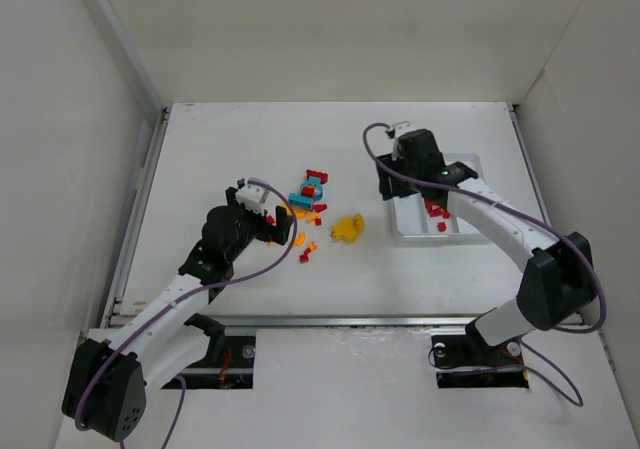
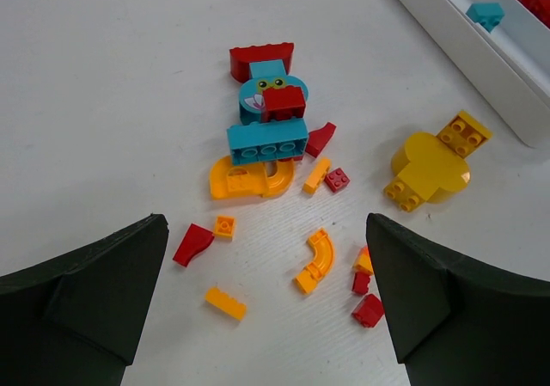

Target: Sort the legos into containers by color

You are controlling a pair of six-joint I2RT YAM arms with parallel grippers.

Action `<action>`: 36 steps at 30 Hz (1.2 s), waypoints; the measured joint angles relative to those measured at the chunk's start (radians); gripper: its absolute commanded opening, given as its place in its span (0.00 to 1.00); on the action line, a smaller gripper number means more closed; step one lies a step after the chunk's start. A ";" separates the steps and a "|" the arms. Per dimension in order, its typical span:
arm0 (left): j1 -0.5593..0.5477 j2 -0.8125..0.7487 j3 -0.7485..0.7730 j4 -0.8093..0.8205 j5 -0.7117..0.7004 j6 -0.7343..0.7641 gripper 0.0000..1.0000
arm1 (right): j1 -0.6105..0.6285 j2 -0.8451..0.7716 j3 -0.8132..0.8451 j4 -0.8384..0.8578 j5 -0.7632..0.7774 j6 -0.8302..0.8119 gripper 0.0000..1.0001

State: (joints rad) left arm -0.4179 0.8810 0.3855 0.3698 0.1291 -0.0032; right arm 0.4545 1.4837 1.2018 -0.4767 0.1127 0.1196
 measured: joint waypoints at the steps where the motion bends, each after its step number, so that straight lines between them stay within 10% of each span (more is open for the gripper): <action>1: 0.000 0.000 0.000 0.000 0.008 0.006 0.99 | 0.037 0.020 0.006 0.005 -0.016 -0.012 0.67; 27: 0.000 -0.017 0.000 0.000 0.072 0.042 0.99 | 0.166 0.352 0.093 -0.010 -0.200 -0.013 0.61; 31: 0.000 -0.017 0.000 0.000 0.092 0.055 0.99 | 0.166 0.351 0.091 -0.011 -0.209 -0.009 0.47; 36: 0.000 -0.017 0.000 0.000 0.165 0.106 0.99 | 0.162 0.351 0.090 -0.011 -0.230 0.000 0.08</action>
State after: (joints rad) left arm -0.4179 0.8642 0.3851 0.3695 0.2943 0.1028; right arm 0.6163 1.8347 1.2922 -0.4881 -0.1169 0.1200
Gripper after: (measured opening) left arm 0.989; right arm 0.314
